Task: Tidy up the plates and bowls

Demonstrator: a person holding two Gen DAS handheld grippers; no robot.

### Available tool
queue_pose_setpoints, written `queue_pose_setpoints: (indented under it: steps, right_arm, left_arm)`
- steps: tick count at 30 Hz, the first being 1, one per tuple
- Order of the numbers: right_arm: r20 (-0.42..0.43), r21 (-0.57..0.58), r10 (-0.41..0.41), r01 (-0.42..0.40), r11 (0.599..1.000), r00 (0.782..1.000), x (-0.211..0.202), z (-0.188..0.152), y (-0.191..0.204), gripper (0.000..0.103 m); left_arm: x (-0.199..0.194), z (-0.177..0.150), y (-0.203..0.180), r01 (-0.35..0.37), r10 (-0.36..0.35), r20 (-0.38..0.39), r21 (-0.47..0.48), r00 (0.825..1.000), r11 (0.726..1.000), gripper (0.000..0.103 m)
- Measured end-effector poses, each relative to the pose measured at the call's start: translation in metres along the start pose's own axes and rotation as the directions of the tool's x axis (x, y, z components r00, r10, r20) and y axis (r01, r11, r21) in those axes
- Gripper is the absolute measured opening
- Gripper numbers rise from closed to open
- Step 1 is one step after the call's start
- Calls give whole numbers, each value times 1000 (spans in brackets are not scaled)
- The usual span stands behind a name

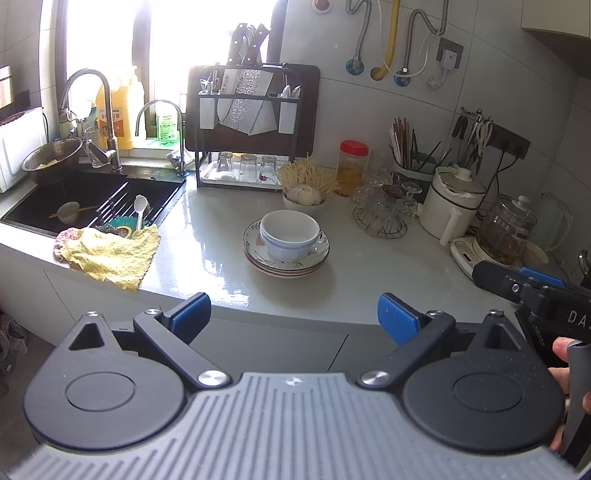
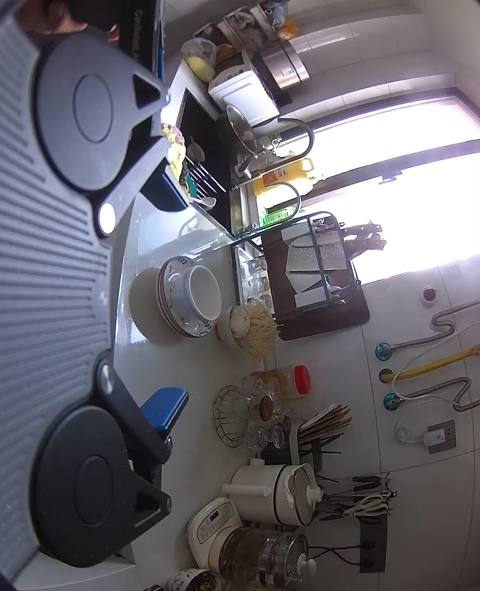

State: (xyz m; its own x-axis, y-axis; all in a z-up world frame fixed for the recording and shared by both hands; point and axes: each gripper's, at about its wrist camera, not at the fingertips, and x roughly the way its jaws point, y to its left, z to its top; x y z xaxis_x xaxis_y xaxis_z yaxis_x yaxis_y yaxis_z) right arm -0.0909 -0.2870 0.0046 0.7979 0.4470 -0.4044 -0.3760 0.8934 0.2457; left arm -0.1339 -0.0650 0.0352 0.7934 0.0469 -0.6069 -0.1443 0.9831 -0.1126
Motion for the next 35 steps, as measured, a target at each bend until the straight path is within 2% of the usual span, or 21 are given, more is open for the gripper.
queue_pose_setpoints:
  steps: [15, 28, 35]
  right_arm:
    - [-19, -10, 17, -18, 1000, 1000, -4, -10, 6, 103]
    - [-4, -7, -37, 37, 999, 999, -8, -12, 6, 103]
    - [-24, 13, -28, 28, 1000, 999, -6, -17, 4, 103]
  left_arm:
    - [-5, -11, -6, -11, 11, -4, 11, 1000, 1000, 99]
    - [-6, -11, -8, -10, 10, 0, 9, 1000, 1000, 100]
    - [-5, -13, -8, -4, 4, -8, 25, 1000, 1000, 100]
